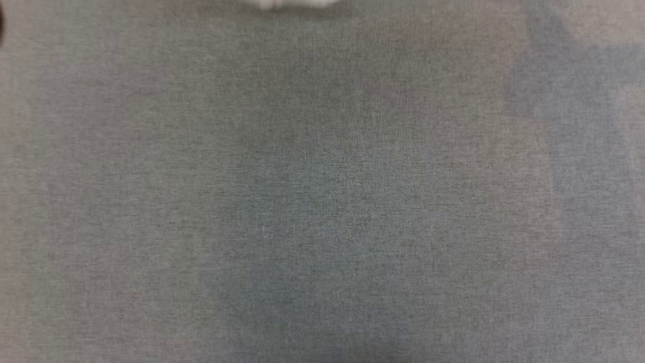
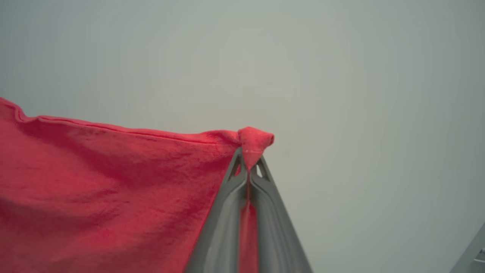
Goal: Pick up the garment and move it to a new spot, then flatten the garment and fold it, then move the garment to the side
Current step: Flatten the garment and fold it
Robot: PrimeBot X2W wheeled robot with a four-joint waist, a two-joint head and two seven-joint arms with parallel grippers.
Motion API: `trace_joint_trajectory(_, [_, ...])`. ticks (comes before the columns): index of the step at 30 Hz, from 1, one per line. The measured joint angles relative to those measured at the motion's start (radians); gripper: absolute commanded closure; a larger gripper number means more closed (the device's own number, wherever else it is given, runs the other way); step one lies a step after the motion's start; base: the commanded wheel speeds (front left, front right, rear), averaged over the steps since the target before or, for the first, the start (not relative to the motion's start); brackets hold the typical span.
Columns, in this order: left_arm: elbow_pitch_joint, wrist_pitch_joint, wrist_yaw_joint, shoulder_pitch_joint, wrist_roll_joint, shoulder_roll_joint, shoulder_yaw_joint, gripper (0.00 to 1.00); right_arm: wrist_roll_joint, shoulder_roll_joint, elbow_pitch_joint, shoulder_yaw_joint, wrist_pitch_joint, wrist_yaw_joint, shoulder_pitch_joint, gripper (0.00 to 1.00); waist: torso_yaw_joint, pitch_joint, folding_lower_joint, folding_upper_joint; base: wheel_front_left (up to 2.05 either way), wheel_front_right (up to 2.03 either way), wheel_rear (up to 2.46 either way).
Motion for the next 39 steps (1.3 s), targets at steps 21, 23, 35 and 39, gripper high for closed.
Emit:
trace_joint_trajectory(21, [0.001,-0.073,0.011,0.089,0.005,0.086,-0.029,1.0,0.028,0.101,0.33,0.31,-0.218,0.0,-0.227,1.0,-0.018,0.17,0.0,0.0,0.0,0.0,0.0])
trace_joint_trajectory(23, [-0.008,-0.082,0.016,0.136,-0.007,0.092,-0.03,1.0,0.048,0.1,0.335,0.336,-0.244,0.0,-0.188,1.0,-0.013,0.169,0.0,-0.0001,0.0,0.0,0.0])
trace_joint_trajectory(35, [-0.106,-0.114,0.091,0.515,-0.103,0.117,-0.037,1.0,0.177,0.06,0.276,0.47,-0.321,0.0,0.141,1.0,0.002,0.072,-0.0001,-0.0001,0.0,0.0,0.0])
trace_joint_trajectory(39, [-0.17,-0.115,0.146,0.713,-0.139,0.134,-0.031,1.0,0.214,0.033,0.233,0.495,-0.326,0.0,0.287,1.0,0.004,0.016,-0.0002,-0.0001,0.0,0.0,0.0])
